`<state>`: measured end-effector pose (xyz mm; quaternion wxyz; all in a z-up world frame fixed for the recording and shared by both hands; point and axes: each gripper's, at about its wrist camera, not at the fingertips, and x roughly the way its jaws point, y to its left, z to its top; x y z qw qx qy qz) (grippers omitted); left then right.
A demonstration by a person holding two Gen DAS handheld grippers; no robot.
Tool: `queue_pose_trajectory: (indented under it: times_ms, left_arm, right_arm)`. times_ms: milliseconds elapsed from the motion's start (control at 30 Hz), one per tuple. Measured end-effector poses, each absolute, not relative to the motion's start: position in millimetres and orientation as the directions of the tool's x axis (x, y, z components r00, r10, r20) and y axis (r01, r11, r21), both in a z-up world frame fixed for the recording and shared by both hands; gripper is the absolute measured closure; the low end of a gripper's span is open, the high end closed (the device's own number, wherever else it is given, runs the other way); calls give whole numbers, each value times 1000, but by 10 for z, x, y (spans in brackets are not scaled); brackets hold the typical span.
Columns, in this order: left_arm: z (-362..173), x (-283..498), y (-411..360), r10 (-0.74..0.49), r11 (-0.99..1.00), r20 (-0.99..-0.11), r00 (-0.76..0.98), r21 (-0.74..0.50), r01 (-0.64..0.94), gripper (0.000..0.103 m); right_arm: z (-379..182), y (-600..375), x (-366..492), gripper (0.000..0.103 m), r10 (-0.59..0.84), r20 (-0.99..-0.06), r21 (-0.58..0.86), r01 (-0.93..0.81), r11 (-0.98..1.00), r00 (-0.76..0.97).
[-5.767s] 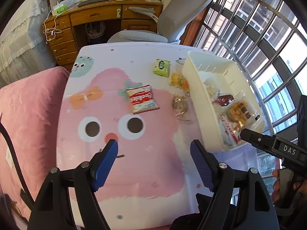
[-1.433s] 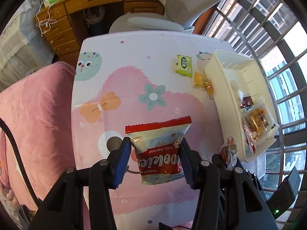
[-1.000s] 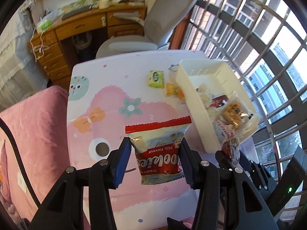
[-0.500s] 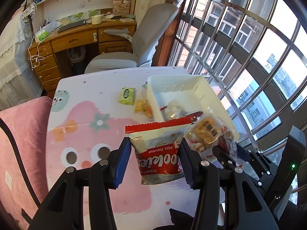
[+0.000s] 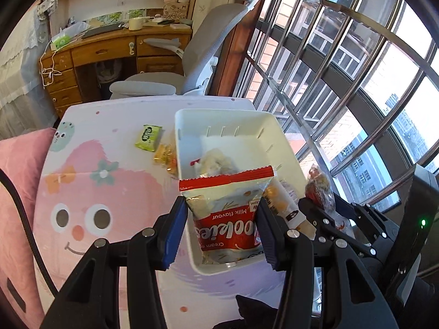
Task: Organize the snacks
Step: 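Carry both bags over the white tray and open both grippers, then withdraw both grippers from the tray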
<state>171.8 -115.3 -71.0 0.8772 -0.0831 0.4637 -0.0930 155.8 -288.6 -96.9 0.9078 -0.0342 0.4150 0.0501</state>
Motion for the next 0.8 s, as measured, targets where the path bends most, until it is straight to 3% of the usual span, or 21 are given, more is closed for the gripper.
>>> queue_pose_trajectory:
  times_ms: [233,300,333,367,433,800]
  left_arm:
    - [-742,1862,-1322,-243,967,-801,547,-244,73,53]
    - [-758,1911,-1329,-237,967,-804,546,-248,55,44]
    - [-771,1936,-1323,-239,966,-807,540,-255,45,33]
    - [-778,1952,-1316,-240,965,-808,538,-261,39,29]
    - [-787,1966,-1295,-236,964,-810,537,-266,23,29]
    - [-843,1946,-1071,-201,965,-834,514,-259,-43,28]
  right_arm:
    - [-966,-3101,1792,61,97,-765,28,-116,993,636]
    - [-952,-3145,1868,61,112,-762,50,-114,992,637]
    - [-944,-3158,1898,60,115,-763,56,-112,992,636]
    - [-941,-3174,1951,54,115,-771,61,-107,992,626]
    - [-947,-3209,2003,47,123,-781,80,-98,992,612]
    - [-1106,-3236,2049,46,172,-819,165,-61,984,547]
